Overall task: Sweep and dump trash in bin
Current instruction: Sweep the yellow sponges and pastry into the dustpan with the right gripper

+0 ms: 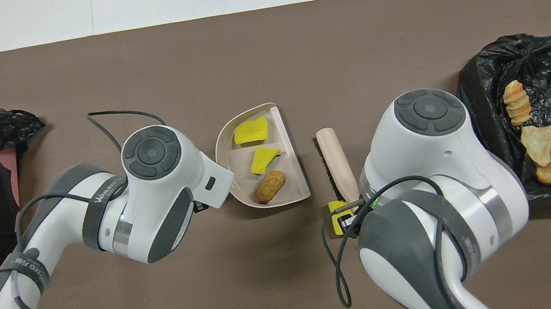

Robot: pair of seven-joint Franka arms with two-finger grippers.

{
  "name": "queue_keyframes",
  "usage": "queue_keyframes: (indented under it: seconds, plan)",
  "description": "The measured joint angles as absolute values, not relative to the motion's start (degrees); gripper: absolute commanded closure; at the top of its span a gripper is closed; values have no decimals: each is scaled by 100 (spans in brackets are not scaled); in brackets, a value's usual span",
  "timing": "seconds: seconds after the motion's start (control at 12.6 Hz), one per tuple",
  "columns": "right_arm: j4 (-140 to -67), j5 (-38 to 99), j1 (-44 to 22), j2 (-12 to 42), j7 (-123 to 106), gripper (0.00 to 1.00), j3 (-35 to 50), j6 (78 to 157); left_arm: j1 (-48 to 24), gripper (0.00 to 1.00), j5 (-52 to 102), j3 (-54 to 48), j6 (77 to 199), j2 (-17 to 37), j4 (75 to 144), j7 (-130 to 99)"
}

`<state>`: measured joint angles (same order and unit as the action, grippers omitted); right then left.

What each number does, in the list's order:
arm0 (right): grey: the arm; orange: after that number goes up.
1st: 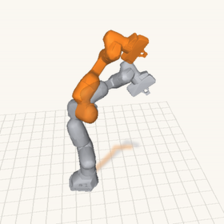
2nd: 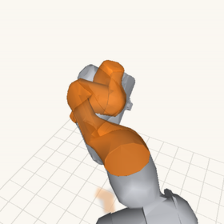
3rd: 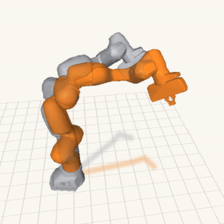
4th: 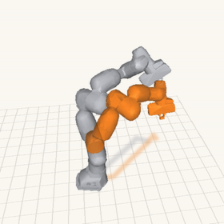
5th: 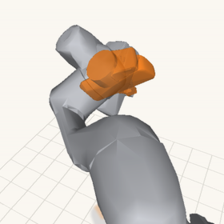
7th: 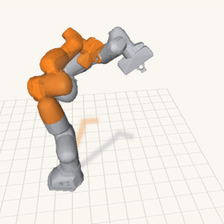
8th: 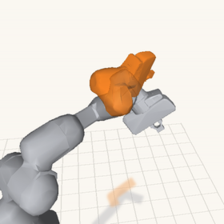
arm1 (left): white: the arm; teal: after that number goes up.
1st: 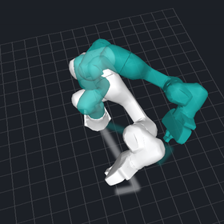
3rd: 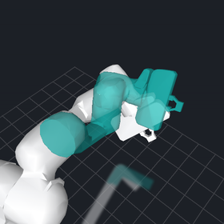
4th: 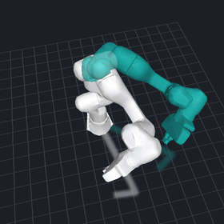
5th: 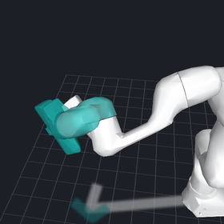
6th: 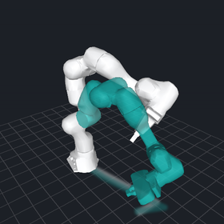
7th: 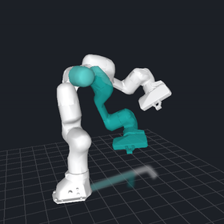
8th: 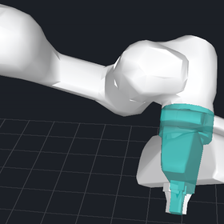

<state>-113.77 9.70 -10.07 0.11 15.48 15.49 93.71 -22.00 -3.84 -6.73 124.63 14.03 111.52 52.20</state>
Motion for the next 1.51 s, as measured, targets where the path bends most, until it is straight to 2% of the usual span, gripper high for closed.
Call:
queue_keyframes:
  seconds: [0.24, 0.56, 0.71, 1.11, 1.27, 1.51]
  plan:
    - [-12530, 648, -1016, -674, 1995, 100, 1585, 9318, -1892, 100, -108, -660, 12543, 1447, 11148, 5831]
    - [-13463, 841, -1171, -1001, 2392, 100, 1603, 9785, -1748, 100, -189, -643, 12384, 1303, 11131, 6495]
    - [-13719, 1221, -1234, -1014, 2548, 100, 1607, 10248, -1810, 100, -684, -693, 12108, 1120, 11169, 6529]
    - [-13973, 2025, -1610, -810, 2565, 100, 1615, 11168, -2597, 100, -1308, -752, 11574, 666, 11638, 5428]
    - [-13976, 2406, -1965, -518, 2523, 100, 1623, 11765, -2609, 100, -1313, -751, 11614, 588, 11872, 5227]
    - [-13792, 3288, -2266, -321, 2022, 100, 1639, 12030, -2597, 100, -1312, -738, 11870, 578, 11946, 5180]
